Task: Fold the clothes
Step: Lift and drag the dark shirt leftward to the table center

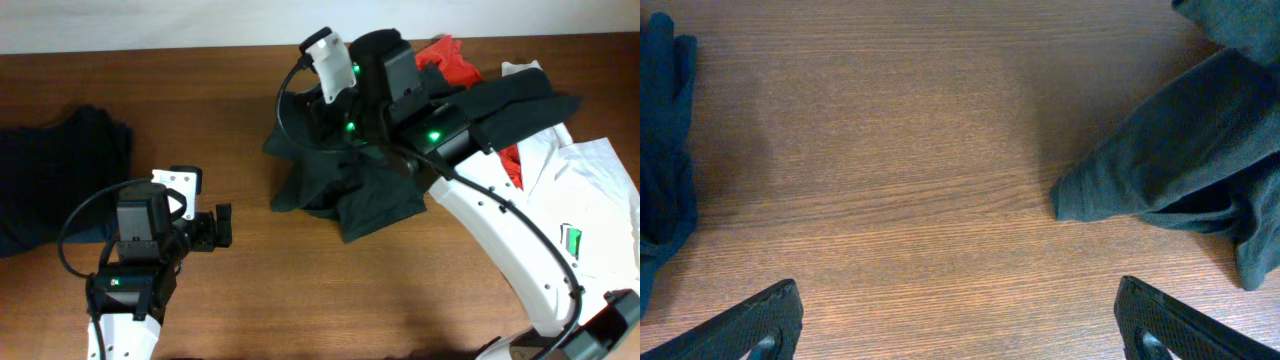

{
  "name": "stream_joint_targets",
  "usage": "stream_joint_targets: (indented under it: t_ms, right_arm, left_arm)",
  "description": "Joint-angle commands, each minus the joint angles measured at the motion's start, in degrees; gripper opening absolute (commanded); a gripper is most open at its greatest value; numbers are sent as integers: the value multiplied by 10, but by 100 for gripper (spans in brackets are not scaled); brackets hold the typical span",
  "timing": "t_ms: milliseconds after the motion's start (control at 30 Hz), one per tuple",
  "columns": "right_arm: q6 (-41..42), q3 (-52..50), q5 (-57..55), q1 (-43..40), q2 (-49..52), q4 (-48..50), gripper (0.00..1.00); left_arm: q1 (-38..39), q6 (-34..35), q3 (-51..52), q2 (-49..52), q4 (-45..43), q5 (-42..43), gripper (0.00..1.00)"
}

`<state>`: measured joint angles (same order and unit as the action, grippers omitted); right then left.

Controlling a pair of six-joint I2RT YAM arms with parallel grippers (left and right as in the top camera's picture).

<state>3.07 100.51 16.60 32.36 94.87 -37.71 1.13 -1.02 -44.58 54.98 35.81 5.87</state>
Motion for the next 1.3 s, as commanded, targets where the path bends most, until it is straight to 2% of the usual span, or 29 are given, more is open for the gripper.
stream_joint_targets:
  t_ms: [0,200,400,500,633,800,1000,1033,1100,1133,1167,1200,1233,1267]
  right_arm:
    - [4,15,7,15,-26,-18,4]
    - [4,67,-96,13,-107,-143,4]
    - [4,210,-144,13,-155,-274,4]
    - [4,248,-143,13,-154,-293,4]
    - [4,248,-131,13,-113,-302,4]
    - [4,248,-99,14,15,-260,4]
    - [2,248,-19,14,161,-55,4]
    - [2,248,-18,14,181,-33,8]
    - [3,248,-21,13,196,-42,57]
    - [2,248,-31,13,196,-56,64]
    - [2,248,-49,12,196,-74,80]
    - [2,248,-71,10,192,-97,91]
    - [3,248,-89,8,190,-122,99]
    - [4,248,-104,5,186,-147,99]
  left_arm:
    - [2,4,-10,1,-1,10,99]
    - [2,4,-10,1,-2,10,99]
    - [2,4,-10,1,-2,10,99]
    - [2,4,-10,1,-1,10,99]
    - [2,4,-10,1,-2,10,99]
    - [2,4,-10,1,-2,10,99]
    - [2,4,-10,1,-1,10,99]
    - [2,4,-10,1,-1,10,99]
    - [2,4,-10,1,-1,10,99]
    - [2,4,-10,1,-2,10,99]
    - [2,4,-10,1,-2,10,99]
    - [2,4,-10,1,-2,10,99]
    - [2,4,-10,1,-2,10,99]
    - [2,4,-10,1,-2,10,99]
